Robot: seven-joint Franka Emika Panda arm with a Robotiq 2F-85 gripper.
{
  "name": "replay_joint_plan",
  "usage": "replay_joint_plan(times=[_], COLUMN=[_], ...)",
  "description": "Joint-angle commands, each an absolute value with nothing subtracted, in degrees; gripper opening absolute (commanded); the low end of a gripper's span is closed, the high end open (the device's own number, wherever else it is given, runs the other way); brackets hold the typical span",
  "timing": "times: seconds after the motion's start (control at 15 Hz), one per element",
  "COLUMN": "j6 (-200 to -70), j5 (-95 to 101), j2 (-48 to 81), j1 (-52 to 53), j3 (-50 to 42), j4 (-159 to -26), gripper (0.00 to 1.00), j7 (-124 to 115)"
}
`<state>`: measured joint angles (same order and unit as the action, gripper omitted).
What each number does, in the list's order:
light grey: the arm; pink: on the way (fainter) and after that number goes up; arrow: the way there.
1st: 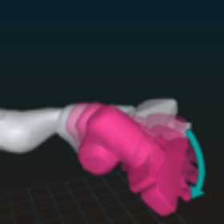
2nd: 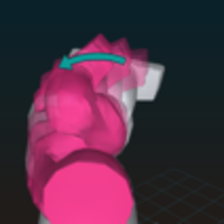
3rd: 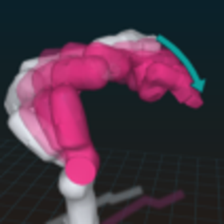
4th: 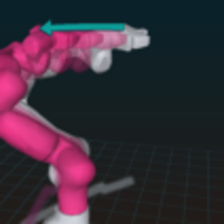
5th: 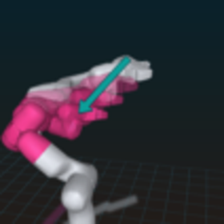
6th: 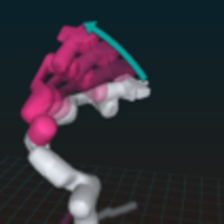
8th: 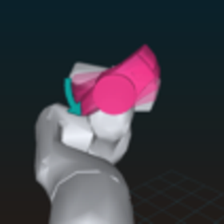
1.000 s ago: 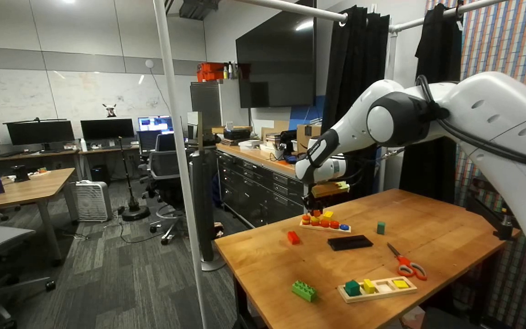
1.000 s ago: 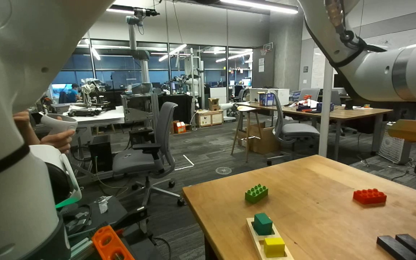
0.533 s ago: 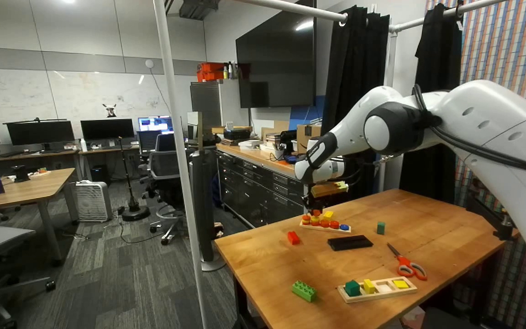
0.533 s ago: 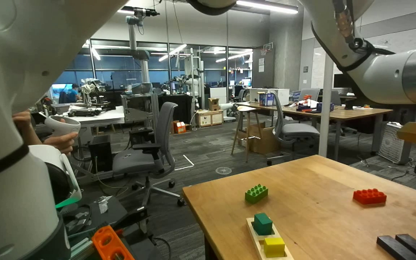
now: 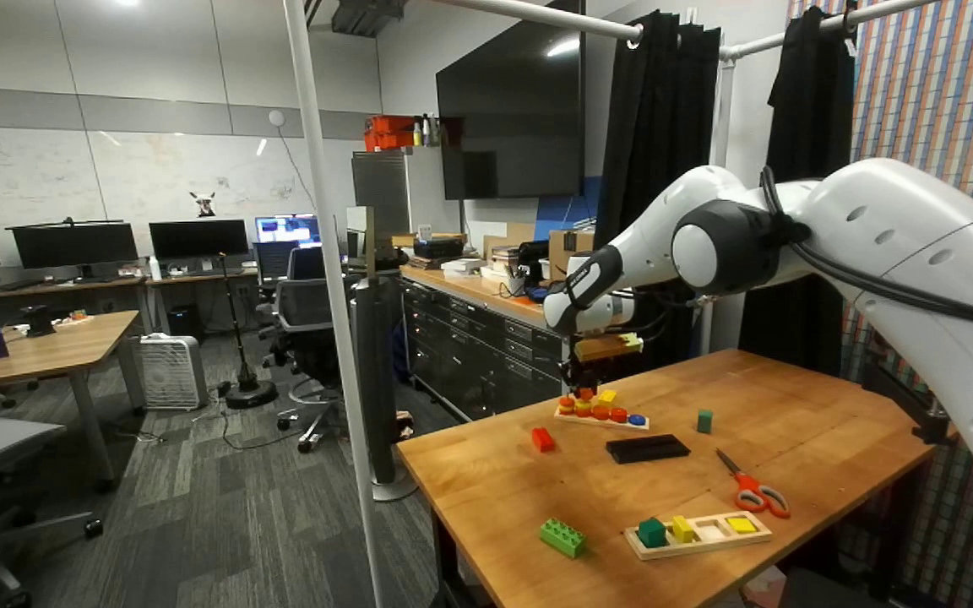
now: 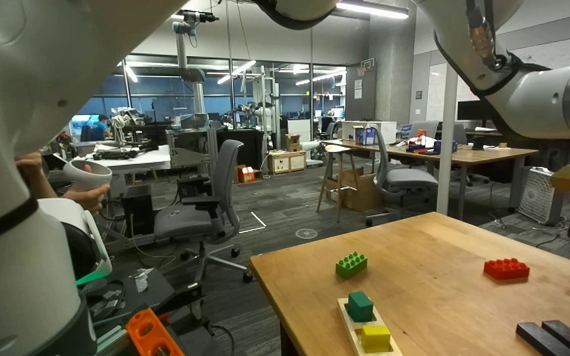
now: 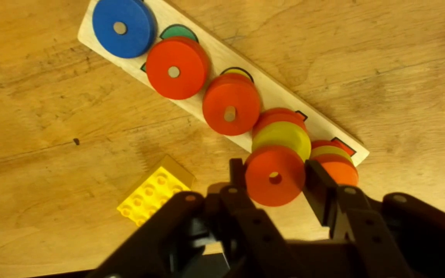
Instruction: Put the orange rings on the wooden board
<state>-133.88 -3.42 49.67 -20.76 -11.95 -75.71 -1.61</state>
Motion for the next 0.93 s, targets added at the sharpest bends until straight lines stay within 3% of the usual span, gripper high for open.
replay_joint_plan(times=[0.0,0.87], j6=[-130.5,-126.7], j5=[-5.0,-5.6], j2=[52.0,53.4], j1=[-22.5,-23.5], j3=[-10.0,-9.5], j4=[-71.0,-67.8], gripper=[0.18,0.18], j7=[-1.1,-1.5])
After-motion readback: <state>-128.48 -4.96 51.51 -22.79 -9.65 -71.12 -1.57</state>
